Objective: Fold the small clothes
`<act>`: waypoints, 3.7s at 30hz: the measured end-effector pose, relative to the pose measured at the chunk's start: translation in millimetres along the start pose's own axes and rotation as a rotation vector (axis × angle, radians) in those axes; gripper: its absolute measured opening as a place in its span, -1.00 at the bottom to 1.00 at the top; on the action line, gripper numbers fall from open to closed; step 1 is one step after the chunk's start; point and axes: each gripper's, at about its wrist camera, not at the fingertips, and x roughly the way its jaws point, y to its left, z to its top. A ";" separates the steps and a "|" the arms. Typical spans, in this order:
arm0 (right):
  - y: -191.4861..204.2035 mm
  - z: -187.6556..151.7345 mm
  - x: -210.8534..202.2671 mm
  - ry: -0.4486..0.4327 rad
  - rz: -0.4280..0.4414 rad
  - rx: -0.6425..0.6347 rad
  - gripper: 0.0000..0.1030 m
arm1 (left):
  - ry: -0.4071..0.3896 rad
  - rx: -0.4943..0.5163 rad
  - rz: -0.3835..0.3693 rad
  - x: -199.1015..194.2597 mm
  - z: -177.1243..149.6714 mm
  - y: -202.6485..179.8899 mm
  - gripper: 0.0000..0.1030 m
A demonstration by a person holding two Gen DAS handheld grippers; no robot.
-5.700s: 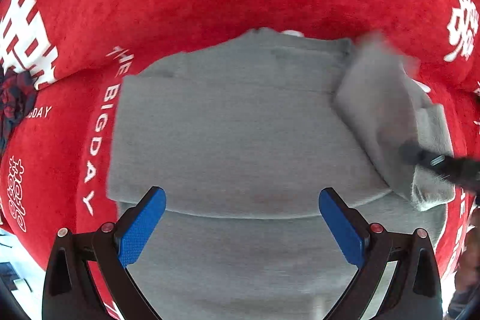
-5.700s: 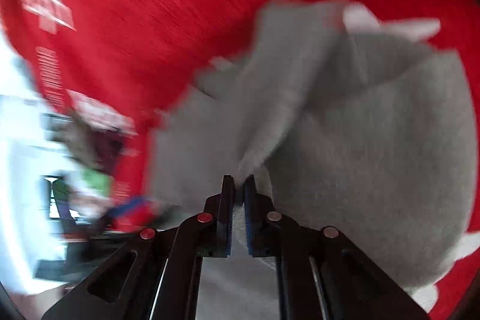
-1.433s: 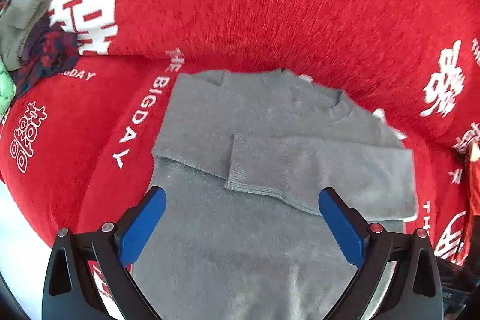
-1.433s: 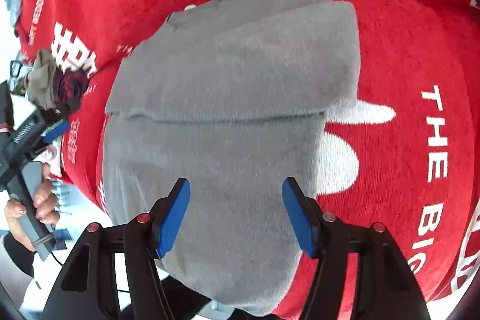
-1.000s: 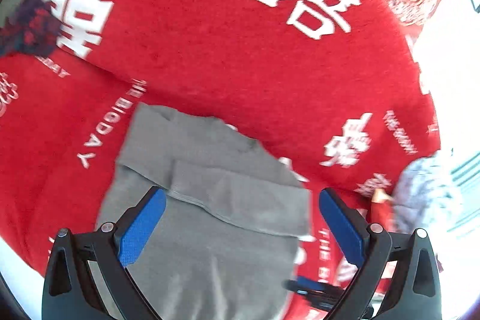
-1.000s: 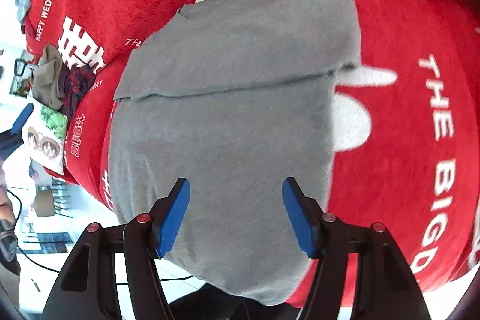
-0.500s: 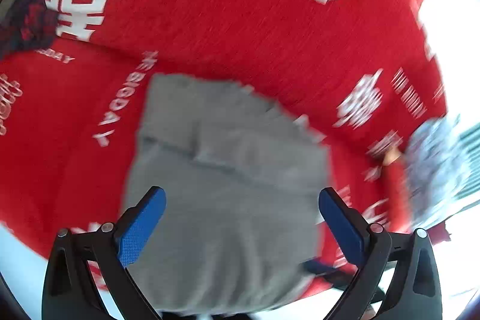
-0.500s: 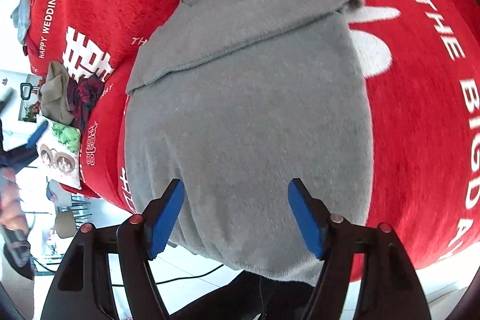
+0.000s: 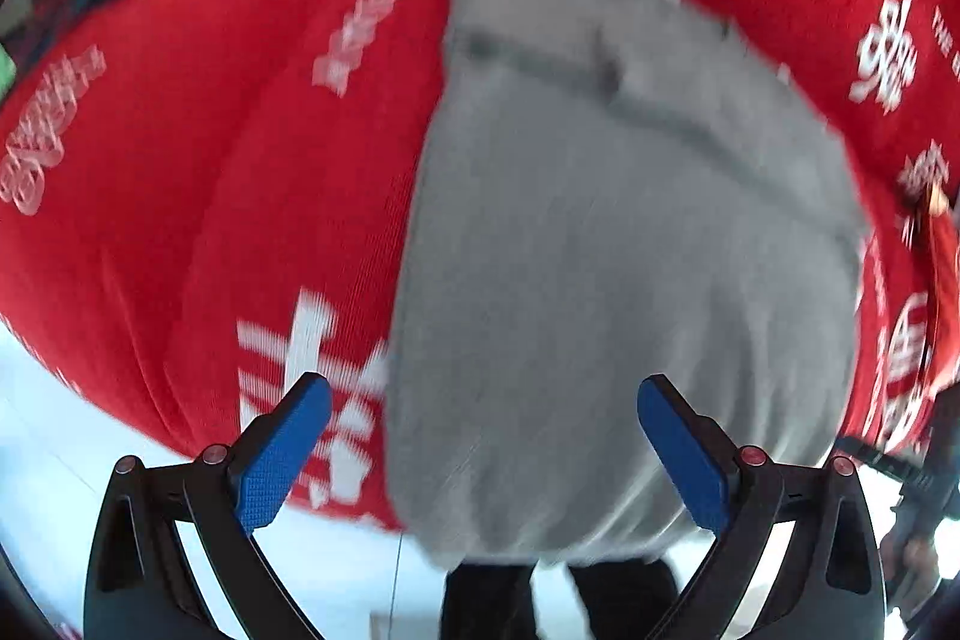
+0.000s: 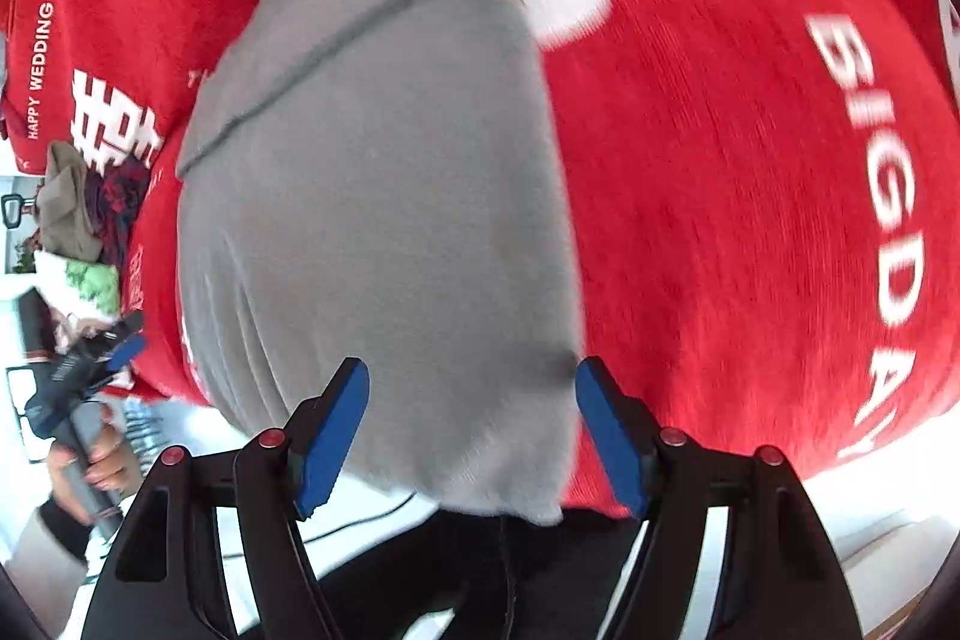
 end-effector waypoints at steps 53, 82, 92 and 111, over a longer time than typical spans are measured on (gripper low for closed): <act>17.9 143.6 -0.4 0.030 0.297 0.130 -0.20 | -0.046 0.269 0.055 -1.6 121.4 -75.4 0.99; 103.5 150.2 -42.4 -0.139 -0.185 -0.184 -0.88 | -0.019 0.391 -0.149 -21.1 164.9 -68.3 -0.85; 132.9 240.1 -75.6 -0.293 -0.241 -0.243 -0.88 | -0.210 0.355 -0.137 -40.5 252.4 -77.1 -0.85; 63.2 318.7 30.7 -0.177 -0.291 -0.042 -0.41 | -0.158 0.199 0.301 81.0 311.4 -77.7 0.21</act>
